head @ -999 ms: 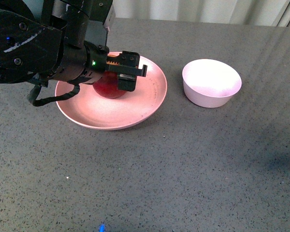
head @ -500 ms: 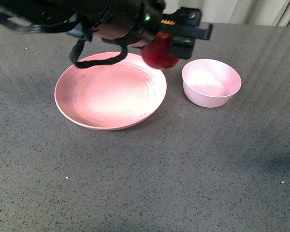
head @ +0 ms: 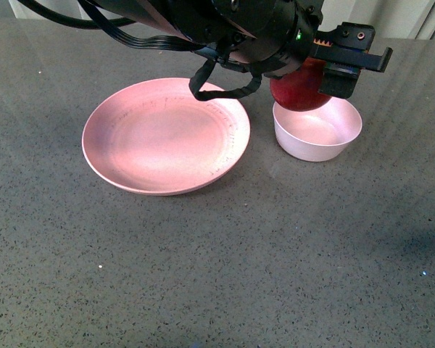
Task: Move apple from plate to bowl
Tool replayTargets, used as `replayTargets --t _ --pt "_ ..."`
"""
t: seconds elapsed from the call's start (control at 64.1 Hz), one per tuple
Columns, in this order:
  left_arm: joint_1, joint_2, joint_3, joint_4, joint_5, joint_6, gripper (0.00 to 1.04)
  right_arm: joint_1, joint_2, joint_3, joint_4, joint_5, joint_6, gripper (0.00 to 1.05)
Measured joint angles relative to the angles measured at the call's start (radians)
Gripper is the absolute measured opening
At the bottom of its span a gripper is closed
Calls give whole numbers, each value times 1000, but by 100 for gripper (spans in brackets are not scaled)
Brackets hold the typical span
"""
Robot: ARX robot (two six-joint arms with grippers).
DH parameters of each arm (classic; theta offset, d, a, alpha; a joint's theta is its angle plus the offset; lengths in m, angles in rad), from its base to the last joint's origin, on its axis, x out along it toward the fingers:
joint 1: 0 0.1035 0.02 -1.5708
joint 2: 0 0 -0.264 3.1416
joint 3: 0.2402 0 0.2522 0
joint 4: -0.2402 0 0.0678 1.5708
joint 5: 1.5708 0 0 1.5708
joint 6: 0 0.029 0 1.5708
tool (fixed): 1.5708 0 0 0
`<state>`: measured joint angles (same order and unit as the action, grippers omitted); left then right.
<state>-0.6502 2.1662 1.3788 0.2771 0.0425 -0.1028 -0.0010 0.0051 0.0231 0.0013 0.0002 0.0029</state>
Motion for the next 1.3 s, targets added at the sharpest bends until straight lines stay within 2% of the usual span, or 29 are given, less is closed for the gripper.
replayTargets --t 0.343,0.39,0.484,0.515,0.578,0.89,1.015,1.155,1.171,1.186,1.249,1.296 --pt "-10 51 38 -3 13 -11 70 0 0 0 0 0 0 96" --pt "-11 58 39 -3 13 -12 74 0 0 0 0 0 0 96" --pt "-11 73 46 -2 11 -14 96 0 0 0 0 0 0 96" --pt "-11 74 48 -2 11 -14 98 0 0 0 0 0 0 96" --pt "-11 74 55 -2 10 -16 95 0 0 0 0 0 0 96" --pt "15 46 20 52 7 -64 96 0 0 0 0 0 0 96" --pt "54 -24 -60 106 8 -79 96 0 0 0 0 0 0 96" --pt "134 -159 -219 240 37 -98 96 0 0 0 0 0 0 96" --pt "137 -165 -227 246 29 -98 96 0 0 0 0 0 0 96" --pt "138 -169 -246 290 -27 -85 94 0 0 0 0 0 0 96" --pt "150 -186 -357 558 -304 -11 81 0 0 0 0 -3 0 96" --pt "162 -209 -443 677 -411 23 74 0 0 0 0 -3 0 96"
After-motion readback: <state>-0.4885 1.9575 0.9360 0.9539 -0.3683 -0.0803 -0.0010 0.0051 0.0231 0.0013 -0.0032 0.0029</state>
